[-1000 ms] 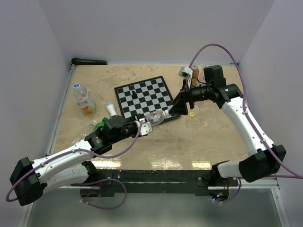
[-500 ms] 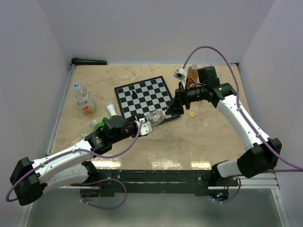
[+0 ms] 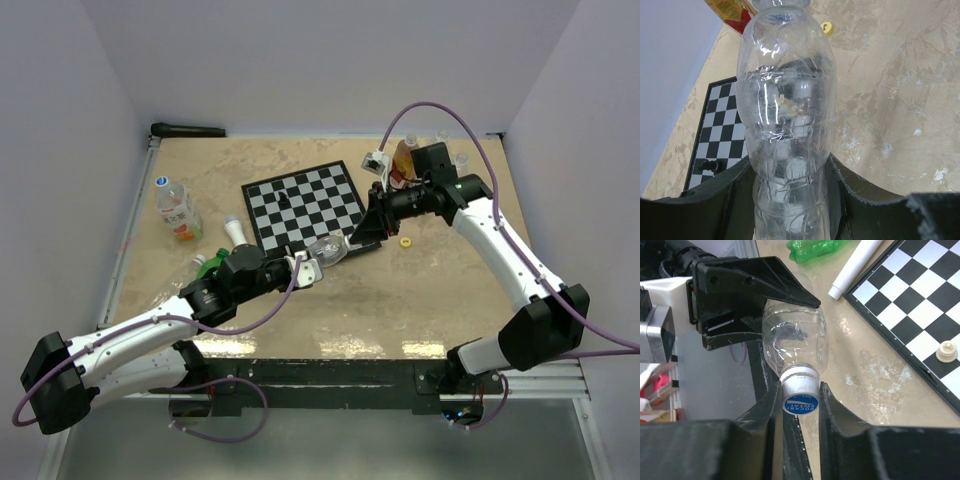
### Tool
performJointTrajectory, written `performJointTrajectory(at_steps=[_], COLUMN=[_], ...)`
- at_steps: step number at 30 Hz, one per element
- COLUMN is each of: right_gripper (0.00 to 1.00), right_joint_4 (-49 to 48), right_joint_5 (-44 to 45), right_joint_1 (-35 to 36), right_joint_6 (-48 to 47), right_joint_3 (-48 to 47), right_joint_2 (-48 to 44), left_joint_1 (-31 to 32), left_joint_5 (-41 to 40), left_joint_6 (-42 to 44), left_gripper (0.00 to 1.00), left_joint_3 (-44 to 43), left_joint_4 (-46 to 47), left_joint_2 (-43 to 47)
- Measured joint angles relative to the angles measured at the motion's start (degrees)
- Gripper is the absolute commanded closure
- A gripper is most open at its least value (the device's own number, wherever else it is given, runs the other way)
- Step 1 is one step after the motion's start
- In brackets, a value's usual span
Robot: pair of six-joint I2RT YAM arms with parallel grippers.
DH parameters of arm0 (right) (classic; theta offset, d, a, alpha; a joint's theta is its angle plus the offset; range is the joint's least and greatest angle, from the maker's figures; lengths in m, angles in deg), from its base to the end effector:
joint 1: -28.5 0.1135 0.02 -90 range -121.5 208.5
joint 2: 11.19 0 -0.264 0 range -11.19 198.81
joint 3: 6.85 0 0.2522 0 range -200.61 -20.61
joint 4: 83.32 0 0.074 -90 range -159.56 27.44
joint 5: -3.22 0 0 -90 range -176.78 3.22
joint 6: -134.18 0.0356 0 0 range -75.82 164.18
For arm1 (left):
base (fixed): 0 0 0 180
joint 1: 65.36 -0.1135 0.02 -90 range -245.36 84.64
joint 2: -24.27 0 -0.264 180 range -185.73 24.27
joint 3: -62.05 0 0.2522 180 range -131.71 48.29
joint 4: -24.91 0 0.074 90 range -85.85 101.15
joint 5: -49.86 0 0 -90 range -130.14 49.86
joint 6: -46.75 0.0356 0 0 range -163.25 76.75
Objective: Unscrew the bottle caps
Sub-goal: Unscrew the bottle cap from the plastic bottle.
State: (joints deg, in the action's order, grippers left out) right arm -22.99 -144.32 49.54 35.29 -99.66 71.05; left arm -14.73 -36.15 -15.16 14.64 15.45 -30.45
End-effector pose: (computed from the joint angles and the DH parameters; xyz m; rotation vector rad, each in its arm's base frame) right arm 0.2621 0.1330 0.3503 -1.0131 2.0464 1.3091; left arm 0.1392 -0.1736 0.2653 1.2271 1.4195 -0.3365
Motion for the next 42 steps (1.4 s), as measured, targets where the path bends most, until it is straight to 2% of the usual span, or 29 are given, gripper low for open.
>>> performJointTrajectory(at_steps=[2,8,12,18,23,27,32,39,42], right_gripper=[1.0,1.0,1.0,1.0,1.0,1.0,1.0,1.0,0.88], right_joint_4=[0.2,3.1,6.9,17.4,19.6,18.9,18.3,17.2,16.5], right_joint_5=[0.2,1.4,2.3,2.4,4.8,6.4,6.6,6.4,6.3], right_joint_1=[0.1,0.8,1.5,2.8,4.5,5.1,5.2,5.2,5.2], right_joint_6=[-0.6,-4.7,-12.5,-40.7,-62.8,-75.8,-82.1,-83.7,-82.5], right_joint_3=[0.0,-1.0,-3.5,-9.0,-8.6,-5.8,-4.2,-3.0,-2.7], right_joint_2=[0.0,0.8,2.2,3.7,1.2,-3.7,-5.7,-5.8,-5.8], left_joint_1=[0.0,0.0,0.0,0.0,0.0,0.1,0.1,0.1,0.0], left_joint_5=[0.0,0.2,0.2,0.7,0.8,1.3,1.8,1.7,1.7], left_joint_6=[0.0,0.2,0.2,0.2,0.1,0.1,0.1,0.1,0.1], left_gripper=[0.98,0.98,0.98,0.98,0.98,0.98,0.98,0.98,0.98], left_joint_3=[0.0,0.0,0.1,0.1,0.1,0.1,0.1,0.1,0.1], left_joint_4=[-0.3,-1.0,-1.3,-0.8,-0.4,1.6,2.4,1.6,1.6], left_joint_2=[0.0,0.0,0.0,0.0,0.0,0.0,0.0,0.0,0.0])
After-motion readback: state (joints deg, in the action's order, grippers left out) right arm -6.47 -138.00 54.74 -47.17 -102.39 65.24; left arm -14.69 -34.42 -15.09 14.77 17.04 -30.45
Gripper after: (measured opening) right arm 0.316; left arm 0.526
